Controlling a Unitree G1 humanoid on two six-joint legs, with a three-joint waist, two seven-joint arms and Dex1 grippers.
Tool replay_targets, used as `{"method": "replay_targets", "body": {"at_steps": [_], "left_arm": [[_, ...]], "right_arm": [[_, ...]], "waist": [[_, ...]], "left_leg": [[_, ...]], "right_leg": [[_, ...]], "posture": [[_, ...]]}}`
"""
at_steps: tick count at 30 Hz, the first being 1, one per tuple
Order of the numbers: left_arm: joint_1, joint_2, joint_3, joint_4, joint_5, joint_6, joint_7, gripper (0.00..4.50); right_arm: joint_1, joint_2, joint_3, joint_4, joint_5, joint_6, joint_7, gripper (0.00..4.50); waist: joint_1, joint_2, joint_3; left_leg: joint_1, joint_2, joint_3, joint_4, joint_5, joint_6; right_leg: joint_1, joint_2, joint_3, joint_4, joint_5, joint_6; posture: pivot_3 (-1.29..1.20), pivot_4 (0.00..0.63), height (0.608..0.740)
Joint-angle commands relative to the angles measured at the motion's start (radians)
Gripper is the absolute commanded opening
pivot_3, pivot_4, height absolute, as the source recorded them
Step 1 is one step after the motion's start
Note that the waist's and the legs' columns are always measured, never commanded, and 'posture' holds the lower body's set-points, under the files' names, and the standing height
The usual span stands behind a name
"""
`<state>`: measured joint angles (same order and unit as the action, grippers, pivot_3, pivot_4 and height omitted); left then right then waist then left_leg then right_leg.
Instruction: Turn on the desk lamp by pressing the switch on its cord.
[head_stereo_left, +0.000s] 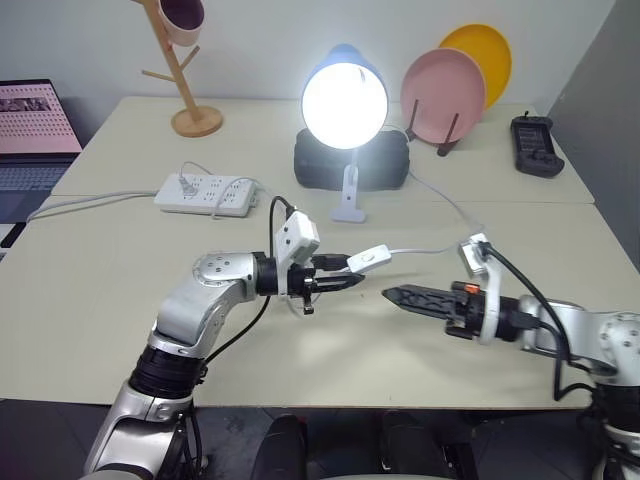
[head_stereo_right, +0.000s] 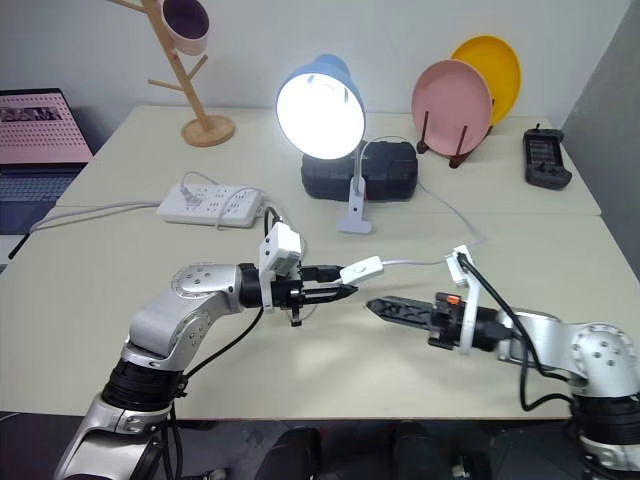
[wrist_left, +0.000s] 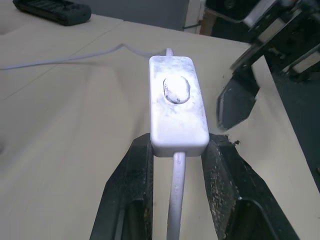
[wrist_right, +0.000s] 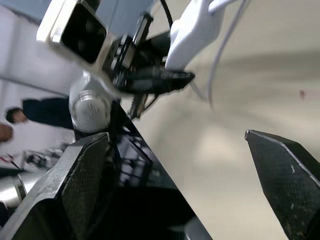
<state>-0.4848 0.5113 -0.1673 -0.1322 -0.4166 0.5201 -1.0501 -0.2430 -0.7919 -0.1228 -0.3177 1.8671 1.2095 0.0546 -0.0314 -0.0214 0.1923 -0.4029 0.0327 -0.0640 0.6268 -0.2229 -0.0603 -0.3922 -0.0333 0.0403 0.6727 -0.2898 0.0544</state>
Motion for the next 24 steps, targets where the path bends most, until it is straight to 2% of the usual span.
{"method": "replay_targets", "body": {"at_steps": [1, 5, 11, 14, 16, 19, 24], "left_arm": [[-0.030, 0.018, 0.010, 0.022, 0.012, -0.047, -0.028, 1.03], [-0.090, 0.042, -0.034, 0.161, 0.094, -0.127, -0.072, 1.03], [-0.146, 0.027, -0.116, 0.358, 0.212, -0.269, -0.124, 1.03], [-0.167, 0.003, -0.139, 0.440, 0.239, -0.319, -0.143, 1.03], [-0.188, -0.009, -0.134, 0.489, 0.248, -0.341, -0.152, 1.73], [-0.225, -0.001, -0.112, 0.508, 0.235, -0.330, -0.188, 2.28], [-0.232, 0.066, -0.050, 0.437, 0.183, -0.249, -0.236, 3.40]], "right_arm": [[-0.004, -0.071, -0.017, -0.098, -0.230, -0.024, 0.206, 4.50], [-0.021, -0.154, 0.000, -0.228, -0.533, -0.162, 0.421, 4.50], [0.033, -0.141, 0.017, -0.289, -0.782, -0.306, 0.466, 4.50], [0.087, -0.125, -0.002, -0.283, -0.839, -0.347, 0.483, 4.50], [0.112, -0.115, -0.004, -0.276, -0.870, -0.366, 0.499, 4.50], [0.141, -0.110, -0.006, -0.248, -0.927, -0.402, 0.539, 4.50], [0.120, -0.112, 0.003, -0.211, -0.975, -0.417, 0.601, 4.50]], "waist": [[-0.002, 0.000, 0.000], [0.001, 0.000, 0.000], [0.001, 0.000, 0.000], [0.003, 0.000, 0.000], [0.003, 0.000, 0.000], [0.003, 0.000, 0.000], [-0.003, 0.000, 0.000]], "left_leg": [[0.000, 0.000, 0.000, 0.000, 0.000, 0.000], [0.000, 0.001, 0.000, 0.000, 0.000, 0.000], [-0.002, 0.001, 0.000, -0.001, 0.000, 0.000], [-0.005, 0.001, 0.000, -0.001, 0.000, 0.000], [-0.010, 0.001, 0.000, 0.000, 0.000, 0.000], [-0.016, 0.001, 0.000, 0.001, 0.000, 0.000], [-0.015, 0.001, 0.000, 0.001, 0.000, 0.000]], "right_leg": [[0.000, 0.001, 0.000, 0.000, 0.000, 0.000], [-0.001, 0.002, 0.000, 0.000, 0.000, 0.001], [-0.001, 0.002, 0.000, -0.005, 0.001, 0.002], [-0.002, 0.002, 0.001, -0.008, 0.002, 0.004], [-0.005, 0.002, 0.000, -0.010, 0.005, 0.000], [-0.011, 0.002, 0.001, -0.008, 0.006, 0.000], [-0.012, 0.003, 0.001, -0.007, 0.006, 0.001]], "posture": [[0.00, 0.150, 0.740], [0.00, 0.150, 0.740], [0.00, 0.150, 0.740], [0.00, 0.150, 0.740], [0.00, 0.150, 0.740], [0.00, 0.150, 0.740], [0.00, 0.150, 0.740]]}}
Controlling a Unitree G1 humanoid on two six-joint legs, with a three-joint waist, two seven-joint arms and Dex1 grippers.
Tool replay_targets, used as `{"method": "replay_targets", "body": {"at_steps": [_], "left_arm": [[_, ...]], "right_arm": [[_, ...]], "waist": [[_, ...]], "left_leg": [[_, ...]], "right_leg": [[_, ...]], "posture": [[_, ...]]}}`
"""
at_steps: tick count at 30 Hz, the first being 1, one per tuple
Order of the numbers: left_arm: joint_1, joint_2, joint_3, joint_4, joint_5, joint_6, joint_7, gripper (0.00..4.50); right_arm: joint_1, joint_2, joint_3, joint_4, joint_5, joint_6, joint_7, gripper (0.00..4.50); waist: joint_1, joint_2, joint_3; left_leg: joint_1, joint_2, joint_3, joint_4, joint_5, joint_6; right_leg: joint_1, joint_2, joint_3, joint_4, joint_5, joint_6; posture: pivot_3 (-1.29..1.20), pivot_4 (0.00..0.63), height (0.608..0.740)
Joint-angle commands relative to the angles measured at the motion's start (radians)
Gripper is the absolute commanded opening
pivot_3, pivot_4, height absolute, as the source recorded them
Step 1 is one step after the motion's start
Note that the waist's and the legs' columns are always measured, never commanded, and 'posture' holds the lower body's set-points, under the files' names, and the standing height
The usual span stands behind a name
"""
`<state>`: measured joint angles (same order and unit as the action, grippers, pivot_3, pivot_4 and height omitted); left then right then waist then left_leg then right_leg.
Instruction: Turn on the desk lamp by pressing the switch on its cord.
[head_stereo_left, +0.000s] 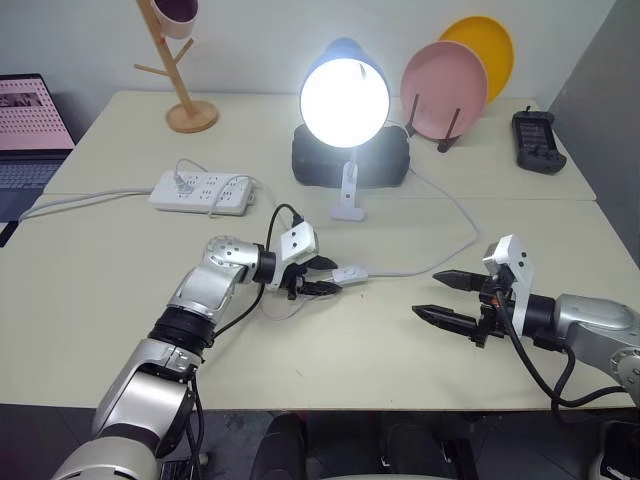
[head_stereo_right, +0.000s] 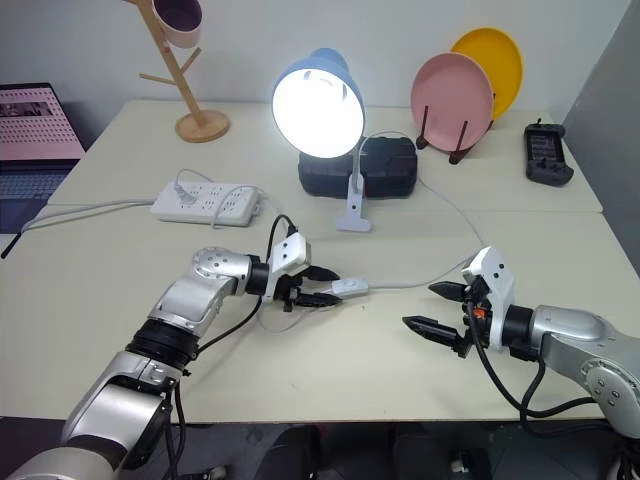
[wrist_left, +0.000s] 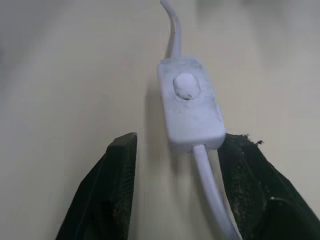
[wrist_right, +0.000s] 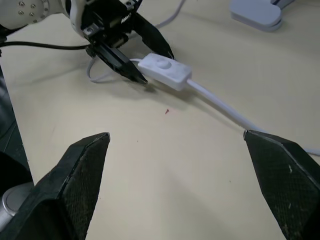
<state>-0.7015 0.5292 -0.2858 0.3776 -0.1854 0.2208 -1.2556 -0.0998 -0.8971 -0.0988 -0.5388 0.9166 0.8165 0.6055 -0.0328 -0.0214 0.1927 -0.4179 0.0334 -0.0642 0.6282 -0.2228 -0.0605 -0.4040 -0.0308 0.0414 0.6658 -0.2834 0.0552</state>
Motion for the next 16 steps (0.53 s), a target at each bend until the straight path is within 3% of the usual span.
{"method": "replay_targets", "body": {"at_steps": [1, 5, 10, 16], "left_arm": [[-0.011, 0.077, 0.091, -0.104, -0.067, 0.080, -0.038, 3.56], [0.035, 0.200, 0.183, -0.244, -0.138, 0.204, -0.060, 4.41], [0.188, 0.378, 0.309, -0.416, -0.158, 0.246, -0.043, 4.41], [0.330, 0.451, 0.426, -0.546, -0.233, 0.353, -0.010, 4.41]], "right_arm": [[-0.037, -0.013, -0.016, 0.020, -0.032, -0.024, 0.070, 4.50], [-0.085, -0.044, -0.001, 0.069, -0.074, -0.031, 0.165, 4.50], [-0.161, -0.081, 0.032, 0.164, -0.146, -0.062, 0.282, 4.50], [-0.264, -0.070, 0.081, 0.238, -0.195, -0.057, 0.361, 4.50]], "waist": [[-0.002, 0.000, 0.000], [-0.002, 0.000, 0.000], [-0.002, 0.000, 0.000], [0.001, 0.000, 0.001]], "left_leg": [[0.000, 0.000, 0.000, 0.000, 0.000, 0.000], [0.001, 0.000, 0.000, 0.001, 0.000, 0.000], [0.002, 0.001, 0.000, 0.001, 0.000, 0.000], [0.003, 0.001, 0.000, 0.002, 0.000, 0.000]], "right_leg": [[0.000, 0.000, 0.000, 0.001, 0.000, 0.000], [-0.001, 0.000, 0.000, 0.004, 0.000, 0.000], [-0.001, 0.000, 0.001, 0.006, 0.000, 0.000], [-0.001, 0.000, 0.000, 0.009, 0.000, 0.000]], "posture": [[0.00, 0.150, 0.740], [0.00, 0.150, 0.740], [0.00, 0.150, 0.740], [0.00, 0.150, 0.740]]}}
